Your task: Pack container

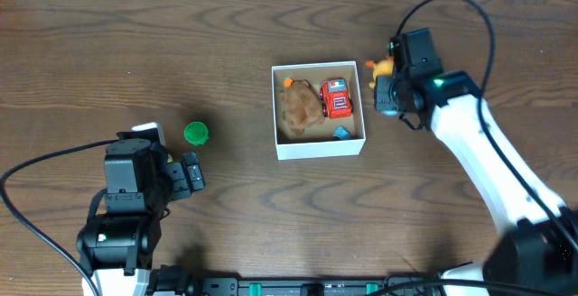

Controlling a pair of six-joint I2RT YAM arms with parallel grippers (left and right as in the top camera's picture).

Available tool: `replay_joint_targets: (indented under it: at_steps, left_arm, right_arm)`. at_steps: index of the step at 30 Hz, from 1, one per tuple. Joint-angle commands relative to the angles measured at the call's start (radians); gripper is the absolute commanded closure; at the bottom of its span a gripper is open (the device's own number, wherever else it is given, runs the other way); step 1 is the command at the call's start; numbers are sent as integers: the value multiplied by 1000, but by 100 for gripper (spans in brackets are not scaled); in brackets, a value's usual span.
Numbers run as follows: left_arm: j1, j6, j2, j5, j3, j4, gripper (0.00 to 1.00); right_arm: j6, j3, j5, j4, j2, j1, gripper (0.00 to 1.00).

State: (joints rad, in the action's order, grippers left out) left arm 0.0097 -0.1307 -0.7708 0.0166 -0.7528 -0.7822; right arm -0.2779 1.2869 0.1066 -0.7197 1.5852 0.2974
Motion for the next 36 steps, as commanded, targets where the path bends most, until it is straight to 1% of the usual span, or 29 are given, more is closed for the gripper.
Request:
replay_joint_targets:
  at_steps: [1,3,4,7,11,15,23,25,26,27,30,31,33,34,36]
  left_arm:
    - [3,-6,1,-2,-17,-2,2]
    - [3,-6,1,-2,-17,-2,2]
    - [3,-6,1,-2,-17,-2,2]
    - [3,-6,1,-2,-17,-2,2]
    - [3,-6,1,-2,-17,-2,2]
    - [3,-6,1,-2,-17,-2,2]
    - [3,-6,1,-2,-17,-2,2]
    - [3,-6,1,-2,-17,-2,2]
    - [3,-6,1,-2,-17,-2,2]
    - [3,-6,1,-2,-17,-2,2]
    - [3,-6,1,-2,-17,-2,2]
    - [3,-6,1,-2,-17,-2,2]
    - [3,-6,1,-2,-17,-2,2]
    - [3,-6,1,-2,-17,-2,2]
    - [3,-5,1,-2,-17,-2,2]
  right_arm:
    - [110,19,1,22,-45,60,99]
    - [236,19,-56,35,-43,107,99]
    - [275,19,-63,36,-37,128,99]
    - [357,18,-63,35,-14,192,99]
    - [433,18,-63,33,39,251,99]
    - [442,18,-63,18,111,274,99]
    - [468,16,-63,-57,251,275,99]
    - [468,16,-63,-65,272,275,97]
    - [468,16,-63,-67,280,275,92]
    - [467,16,-63,-69,280,275,83]
    - [467,18,-56,-60,272,275,66]
    - [466,19,-53,-58,267,275,64]
    - [466,26,-50,-58,249,275,50]
    - [466,28,-50,-58,236,273,46]
    - [466,30,-44,-53,200,270,29]
